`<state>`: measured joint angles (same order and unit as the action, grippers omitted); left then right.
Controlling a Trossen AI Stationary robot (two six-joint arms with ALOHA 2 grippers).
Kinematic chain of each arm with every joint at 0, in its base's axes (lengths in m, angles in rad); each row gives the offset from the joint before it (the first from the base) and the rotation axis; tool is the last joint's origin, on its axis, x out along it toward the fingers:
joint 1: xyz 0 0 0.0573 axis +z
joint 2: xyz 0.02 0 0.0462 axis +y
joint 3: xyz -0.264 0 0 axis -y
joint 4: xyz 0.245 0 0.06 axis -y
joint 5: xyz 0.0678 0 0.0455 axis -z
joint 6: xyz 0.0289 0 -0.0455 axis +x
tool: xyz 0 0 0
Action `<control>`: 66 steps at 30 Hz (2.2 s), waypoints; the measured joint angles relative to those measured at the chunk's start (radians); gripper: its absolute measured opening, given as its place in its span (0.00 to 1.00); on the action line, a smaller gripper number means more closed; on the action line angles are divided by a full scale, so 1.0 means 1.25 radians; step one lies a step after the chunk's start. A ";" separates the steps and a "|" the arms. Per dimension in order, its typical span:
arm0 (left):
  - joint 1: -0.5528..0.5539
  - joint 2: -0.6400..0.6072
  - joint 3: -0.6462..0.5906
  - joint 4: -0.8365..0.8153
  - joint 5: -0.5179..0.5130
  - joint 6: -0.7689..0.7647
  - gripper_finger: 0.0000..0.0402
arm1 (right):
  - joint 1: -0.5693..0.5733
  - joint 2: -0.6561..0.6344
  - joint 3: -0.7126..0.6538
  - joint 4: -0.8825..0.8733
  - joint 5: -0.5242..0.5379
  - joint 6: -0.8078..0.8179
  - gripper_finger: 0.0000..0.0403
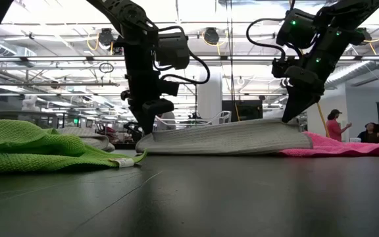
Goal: Fold microfiber towels
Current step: Fold the right gray microfiber cloth
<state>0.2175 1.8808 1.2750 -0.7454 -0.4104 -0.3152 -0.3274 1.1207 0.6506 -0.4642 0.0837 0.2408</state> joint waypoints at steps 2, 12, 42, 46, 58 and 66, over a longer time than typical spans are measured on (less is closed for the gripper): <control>0.006 0.000 0.000 0.006 -0.020 0.005 0.05 | -0.007 0.006 0.000 -0.003 0.027 -0.009 0.08; 0.044 0.000 0.001 0.043 -0.051 0.036 0.14 | -0.042 0.036 0.000 0.016 0.081 -0.085 0.20; -0.092 0.078 0.030 0.186 -0.132 0.064 0.01 | 0.134 0.211 -0.023 0.368 0.020 0.061 0.00; -0.086 0.108 0.030 0.179 -0.097 0.054 0.01 | 0.135 0.254 -0.029 0.384 0.017 0.055 0.00; -0.102 0.136 0.029 0.092 -0.055 -0.012 0.01 | 0.138 0.245 -0.098 0.331 -0.022 0.097 0.00; -0.154 0.134 0.029 0.069 -0.011 -0.071 0.01 | 0.150 0.151 -0.127 0.260 -0.033 0.131 0.00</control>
<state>0.0250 2.0487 1.3118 -0.6588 -0.4244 -0.4041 -0.1396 1.3097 0.4913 -0.1392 0.0425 0.4045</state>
